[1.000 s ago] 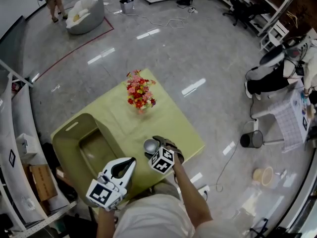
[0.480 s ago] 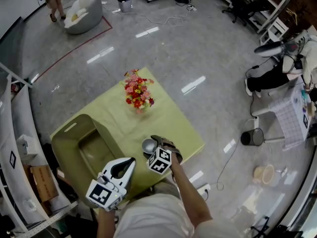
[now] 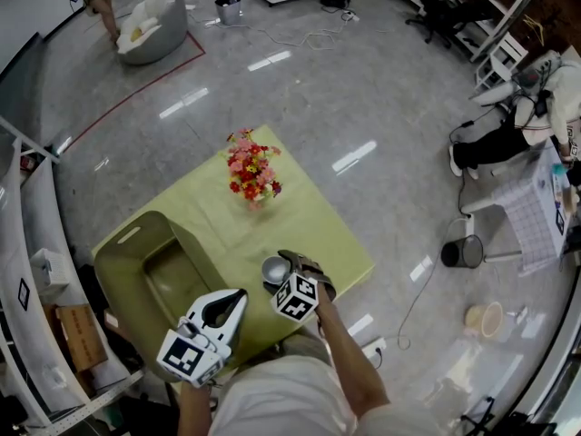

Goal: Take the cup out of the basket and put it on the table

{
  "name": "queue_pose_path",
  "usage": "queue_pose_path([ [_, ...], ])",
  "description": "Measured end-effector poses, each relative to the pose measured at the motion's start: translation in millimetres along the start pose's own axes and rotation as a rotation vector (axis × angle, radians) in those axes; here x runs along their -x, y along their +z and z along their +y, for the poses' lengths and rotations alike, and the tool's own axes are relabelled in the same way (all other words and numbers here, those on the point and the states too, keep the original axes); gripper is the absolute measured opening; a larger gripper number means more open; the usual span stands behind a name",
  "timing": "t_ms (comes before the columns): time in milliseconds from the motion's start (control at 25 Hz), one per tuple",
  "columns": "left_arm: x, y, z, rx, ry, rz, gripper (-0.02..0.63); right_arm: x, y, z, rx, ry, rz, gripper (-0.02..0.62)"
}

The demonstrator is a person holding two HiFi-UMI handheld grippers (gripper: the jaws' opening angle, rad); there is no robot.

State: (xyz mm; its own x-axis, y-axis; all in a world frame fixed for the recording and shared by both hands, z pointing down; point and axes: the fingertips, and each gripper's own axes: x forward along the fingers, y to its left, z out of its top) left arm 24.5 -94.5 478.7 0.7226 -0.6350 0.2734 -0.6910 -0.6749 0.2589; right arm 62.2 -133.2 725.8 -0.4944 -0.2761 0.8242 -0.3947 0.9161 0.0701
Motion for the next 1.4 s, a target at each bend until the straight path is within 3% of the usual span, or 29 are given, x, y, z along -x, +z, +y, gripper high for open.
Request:
queue_pose_path([
  [480,0,0,-1,-0.007,-0.005,-0.001,0.008,4,-2,-1,-0.037,0.011,-0.024,0.391],
  [720,0,2,-1,-0.013,-0.007,-0.006,0.008,16,2,-8,-0.061,-0.022,-0.059,0.403],
  [880,0,3,-3,-0.015,-0.008,-0.006,0.008,52,14,-19,-0.121,-0.077,-0.152,0.403],
  [1160,0,2,-10,-0.030,-0.025,-0.006,0.008,137,57,-25,-0.228,-0.132,-0.414,0.396],
  [1400,2,3,-18,-0.033,-0.040,-0.014,0.008,184,74,-20,-0.242,-0.201,-0.530,0.233],
])
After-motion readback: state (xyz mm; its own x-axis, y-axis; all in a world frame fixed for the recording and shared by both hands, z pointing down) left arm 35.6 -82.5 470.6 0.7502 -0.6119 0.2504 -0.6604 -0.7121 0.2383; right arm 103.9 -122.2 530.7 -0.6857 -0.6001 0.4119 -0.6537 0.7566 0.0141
